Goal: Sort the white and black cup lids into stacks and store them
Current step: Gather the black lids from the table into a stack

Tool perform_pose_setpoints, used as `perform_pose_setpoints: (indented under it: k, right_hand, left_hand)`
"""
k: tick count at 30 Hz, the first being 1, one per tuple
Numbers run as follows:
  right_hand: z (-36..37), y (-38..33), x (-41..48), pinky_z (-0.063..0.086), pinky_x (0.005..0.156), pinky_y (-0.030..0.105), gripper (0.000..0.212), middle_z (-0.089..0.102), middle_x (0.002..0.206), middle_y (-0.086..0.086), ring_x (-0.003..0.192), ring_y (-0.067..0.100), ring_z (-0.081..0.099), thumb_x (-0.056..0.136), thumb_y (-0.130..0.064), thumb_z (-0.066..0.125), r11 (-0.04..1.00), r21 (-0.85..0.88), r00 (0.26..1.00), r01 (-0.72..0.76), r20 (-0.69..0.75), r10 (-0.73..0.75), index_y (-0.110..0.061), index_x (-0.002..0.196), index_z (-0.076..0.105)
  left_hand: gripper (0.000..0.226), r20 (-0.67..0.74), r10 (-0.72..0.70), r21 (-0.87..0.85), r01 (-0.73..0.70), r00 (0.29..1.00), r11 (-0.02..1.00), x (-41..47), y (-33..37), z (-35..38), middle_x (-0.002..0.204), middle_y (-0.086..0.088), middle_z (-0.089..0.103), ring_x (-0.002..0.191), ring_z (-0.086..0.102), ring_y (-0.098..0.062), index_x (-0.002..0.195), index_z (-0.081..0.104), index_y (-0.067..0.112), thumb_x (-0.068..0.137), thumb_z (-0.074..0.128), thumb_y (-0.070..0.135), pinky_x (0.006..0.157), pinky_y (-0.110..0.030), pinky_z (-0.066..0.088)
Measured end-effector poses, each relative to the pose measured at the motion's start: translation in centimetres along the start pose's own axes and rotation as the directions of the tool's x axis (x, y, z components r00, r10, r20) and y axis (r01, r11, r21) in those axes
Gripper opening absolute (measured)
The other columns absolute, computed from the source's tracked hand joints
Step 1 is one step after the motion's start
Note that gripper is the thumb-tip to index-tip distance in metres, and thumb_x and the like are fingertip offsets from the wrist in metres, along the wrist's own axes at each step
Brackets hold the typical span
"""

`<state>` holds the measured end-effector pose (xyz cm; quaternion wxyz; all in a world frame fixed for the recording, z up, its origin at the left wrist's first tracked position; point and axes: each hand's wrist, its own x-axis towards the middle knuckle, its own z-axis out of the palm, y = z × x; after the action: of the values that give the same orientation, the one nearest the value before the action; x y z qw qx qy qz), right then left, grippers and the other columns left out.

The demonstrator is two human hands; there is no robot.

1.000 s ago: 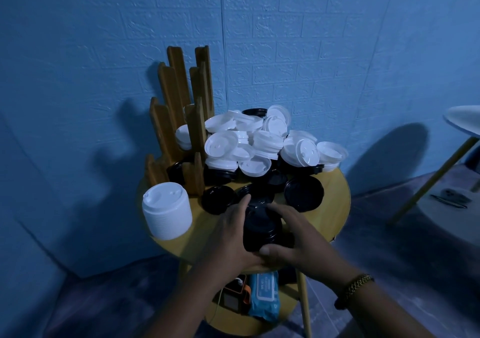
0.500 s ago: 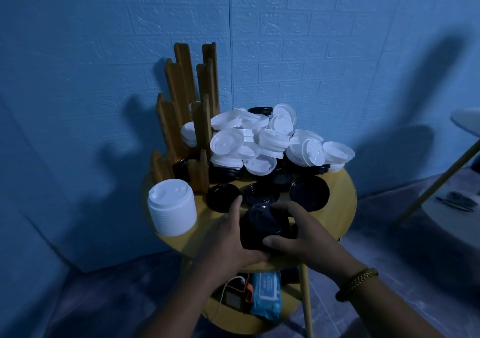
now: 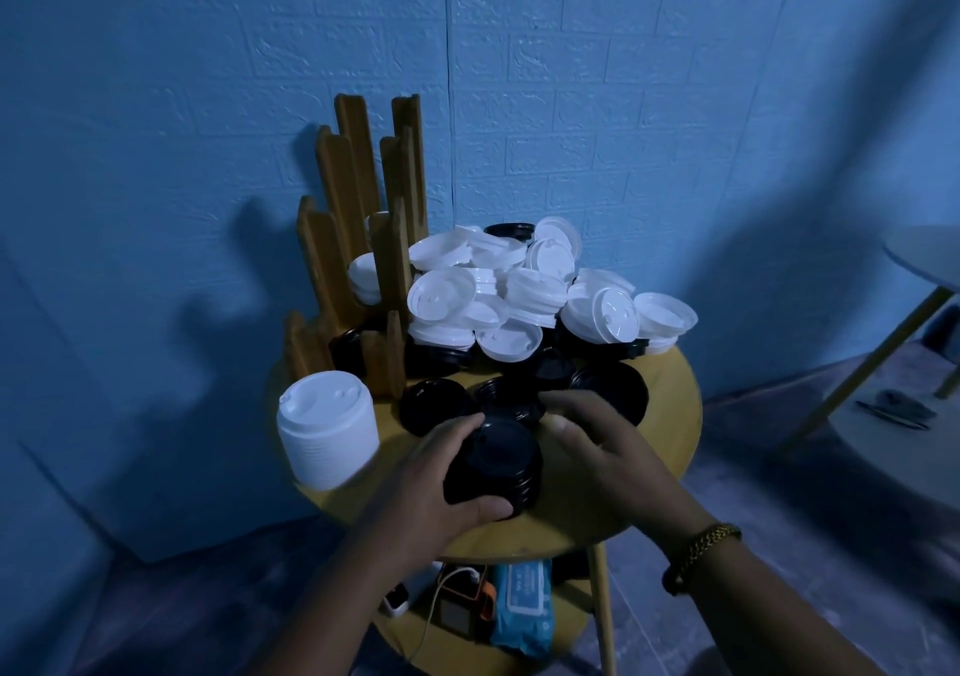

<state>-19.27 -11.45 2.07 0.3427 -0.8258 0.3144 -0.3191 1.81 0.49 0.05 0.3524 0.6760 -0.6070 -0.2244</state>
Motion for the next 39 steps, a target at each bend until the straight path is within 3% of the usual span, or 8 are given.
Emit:
perform_pose_setpoints:
  k: [4, 8, 12, 16, 21, 26, 34, 39]
  right_hand:
    - [1.0, 1.4, 2.3, 0.044, 0.092, 0.036, 0.03, 0.058, 0.127, -0.01, 0.11, 0.016, 0.047, 0.097, -0.029, 0.059, 0.806, -0.576, 0.986, 0.135, -0.004, -0.168, -0.028, 0.126, 0.066]
    - [1.8, 1.0, 3.6, 0.03, 0.096, 0.031, 0.032, 0.044, 0.14, -0.014, 0.127, 0.016, 0.035, 0.1, -0.04, 0.049, 0.686, -0.711, 0.988, 0.154, 0.129, -0.088, -0.036, 0.13, 0.06]
    - [1.5, 0.5, 4.4, 0.031, 0.094, 0.03, 0.023, 0.051, 0.133, -0.016, 0.124, 0.012, 0.038, 0.1, -0.037, 0.053, 0.753, -0.639, 0.987, 0.157, 0.136, -0.091, -0.034, 0.119, 0.065]
    - [0.0, -0.5, 3.5, 0.045, 0.075, 0.031, 0.007, 0.063, 0.089, -0.004, 0.081, 0.007, 0.057, 0.1, -0.022, 0.056, 0.997, 0.034, 0.997, -0.071, -0.026, 0.072, -0.022, 0.097, 0.062]
    - [-1.0, -2.8, 2.6, 0.057, 0.079, 0.029, 0.02, 0.069, 0.109, 0.007, 0.097, 0.02, 0.066, 0.105, -0.02, 0.045, 0.812, 0.557, 0.975, -0.174, -0.021, 0.223, -0.016, 0.114, 0.063]
    - [-1.4, -3.9, 3.5, 0.056, 0.086, 0.046, 0.031, 0.067, 0.115, 0.002, 0.105, 0.021, 0.062, 0.104, -0.019, 0.04, 0.823, 0.532, 0.936, -0.198, -0.146, 0.319, -0.026, 0.111, 0.07]
    - [3.1, -3.2, 4.1, 0.052, 0.069, 0.025, 0.027, 0.059, 0.092, -0.008, 0.081, 0.005, 0.058, 0.091, -0.053, 0.061, 0.983, -0.168, 0.997, -0.076, -0.024, 0.073, -0.027, 0.096, 0.059]
    - [2.7, -3.9, 3.0, 0.047, 0.073, 0.023, 0.046, 0.052, 0.103, -0.007, 0.089, 0.008, 0.054, 0.085, -0.068, 0.05, 0.975, -0.198, 0.994, -0.099, 0.019, 0.105, -0.031, 0.105, 0.067]
  left_hand:
    - [0.085, 0.01, -0.008, 0.006, 0.008, 1.0, 1.0, -0.2, -0.5, -0.2, 0.155, 0.029, 0.029, 0.14, 0.033, 0.0, 0.145, 0.023, 0.064, 0.078, 0.076, 0.066, 0.112, -0.035, 0.041]
    - [0.089, 0.022, 0.0, -0.002, 0.0, 1.0, 1.0, -0.6, -0.5, -0.1, 0.153, 0.033, 0.024, 0.139, 0.027, 0.006, 0.148, 0.018, 0.064, 0.074, 0.064, 0.083, 0.109, -0.03, 0.037]
    - [0.072, -0.045, 0.013, -0.029, -0.014, 0.999, 0.999, -0.6, -0.5, 0.1, 0.155, 0.035, 0.029, 0.142, 0.031, 0.004, 0.145, 0.024, 0.066, 0.081, 0.051, 0.085, 0.11, -0.033, 0.04]
    - [0.072, -0.06, -0.011, -0.085, 0.005, 0.998, 0.996, -0.7, -0.6, 0.3, 0.153, 0.034, 0.033, 0.14, 0.035, 0.004, 0.141, 0.025, 0.071, 0.078, 0.057, 0.084, 0.11, -0.037, 0.043]
    - [0.073, -0.059, 0.003, -0.062, -0.007, 0.998, 0.998, -0.8, -0.5, 0.5, 0.155, 0.035, 0.03, 0.141, 0.034, 0.003, 0.144, 0.024, 0.068, 0.08, 0.055, 0.084, 0.111, -0.036, 0.043]
    - [0.079, -0.048, -0.036, -0.089, 0.032, 0.998, 0.996, -1.0, -0.3, 0.3, 0.155, 0.032, 0.032, 0.14, 0.034, 0.002, 0.143, 0.02, 0.071, 0.076, 0.058, 0.086, 0.112, -0.036, 0.041]
    - [0.069, -0.025, -0.059, -0.053, 0.058, 0.998, 0.997, -1.0, 0.3, -0.1, 0.126, 0.049, 0.036, 0.126, 0.039, 0.008, 0.124, 0.016, 0.084, 0.073, 0.063, 0.082, 0.1, -0.027, 0.043]
    - [0.082, -0.075, -0.05, -0.029, 0.048, 0.996, 0.998, -1.0, 0.2, 0.2, 0.135, 0.033, 0.04, 0.126, 0.041, 0.003, 0.145, 0.024, 0.062, 0.076, 0.064, 0.079, 0.096, -0.026, 0.045]
